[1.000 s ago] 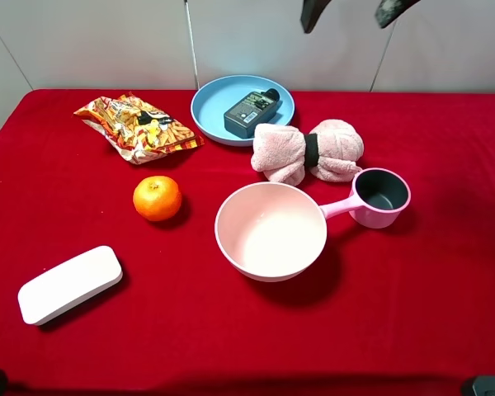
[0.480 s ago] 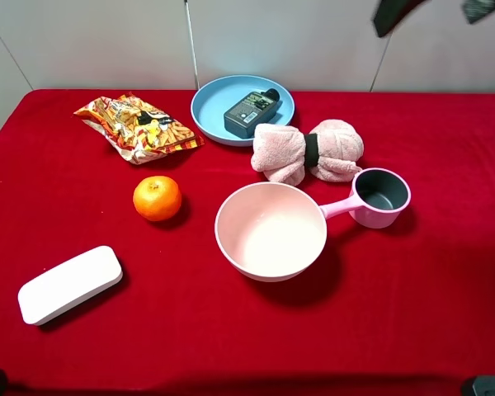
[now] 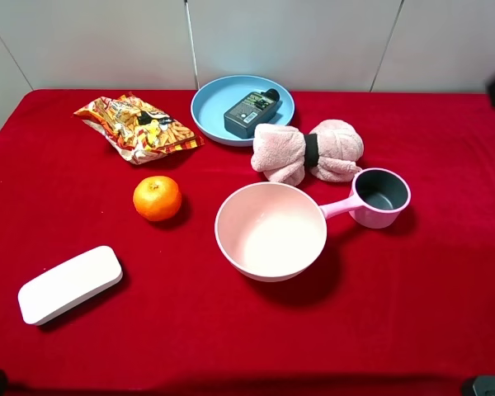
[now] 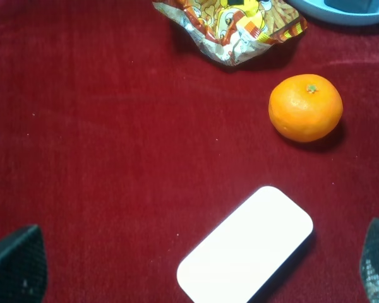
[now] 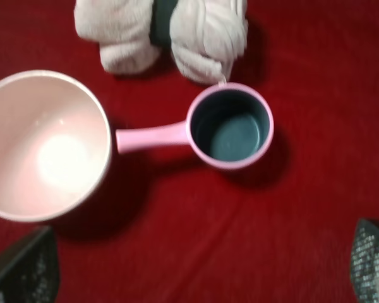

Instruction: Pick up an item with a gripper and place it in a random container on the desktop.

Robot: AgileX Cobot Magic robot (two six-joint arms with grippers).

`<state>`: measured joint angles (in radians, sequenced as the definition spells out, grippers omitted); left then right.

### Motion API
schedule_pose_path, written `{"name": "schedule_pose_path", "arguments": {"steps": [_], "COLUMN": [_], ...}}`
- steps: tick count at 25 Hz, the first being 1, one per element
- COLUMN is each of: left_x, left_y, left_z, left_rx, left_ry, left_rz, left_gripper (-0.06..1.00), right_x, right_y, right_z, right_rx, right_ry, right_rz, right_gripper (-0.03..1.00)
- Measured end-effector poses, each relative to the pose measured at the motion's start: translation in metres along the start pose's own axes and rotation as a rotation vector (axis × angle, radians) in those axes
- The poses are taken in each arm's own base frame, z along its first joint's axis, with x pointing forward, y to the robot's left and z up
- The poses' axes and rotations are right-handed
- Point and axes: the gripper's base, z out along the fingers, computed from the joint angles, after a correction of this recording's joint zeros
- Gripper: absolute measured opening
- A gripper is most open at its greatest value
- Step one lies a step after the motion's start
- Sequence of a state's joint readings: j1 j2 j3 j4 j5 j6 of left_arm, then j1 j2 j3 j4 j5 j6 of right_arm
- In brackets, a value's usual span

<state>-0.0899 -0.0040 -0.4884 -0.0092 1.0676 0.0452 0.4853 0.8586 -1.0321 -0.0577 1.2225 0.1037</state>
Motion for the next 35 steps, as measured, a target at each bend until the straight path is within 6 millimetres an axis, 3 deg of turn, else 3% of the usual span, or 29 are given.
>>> {"name": "schedule_pose_path", "arguments": {"steps": [11,19,23,35], "left_x": [0.000,0.000,0.000,0.000], "left_y": [0.000,0.000,0.000,0.000], "left_z": [0.000,0.000,0.000,0.000], "left_rx": [0.000,0.000,0.000,0.000], "left_ry": [0.000,0.000,0.000,0.000], "left_rz": [0.000,0.000,0.000,0.000], "left_gripper": [0.99,0.99,0.99,0.99], "right_x": [0.107,0.159,0.171,0.169], "right_y": [-0.024,-0.019,-0.015,-0.017], "right_z": [-0.020,-0.012,-0.011,-0.006], "right_rx": [0.215,0.362,0.379,0.380], "right_ry": [-0.200,-0.412,-0.490,-0.522], "right_rz": [0.226,0.298,0.297,0.284], "right_gripper": [0.69,0.69,0.69,0.69]}}
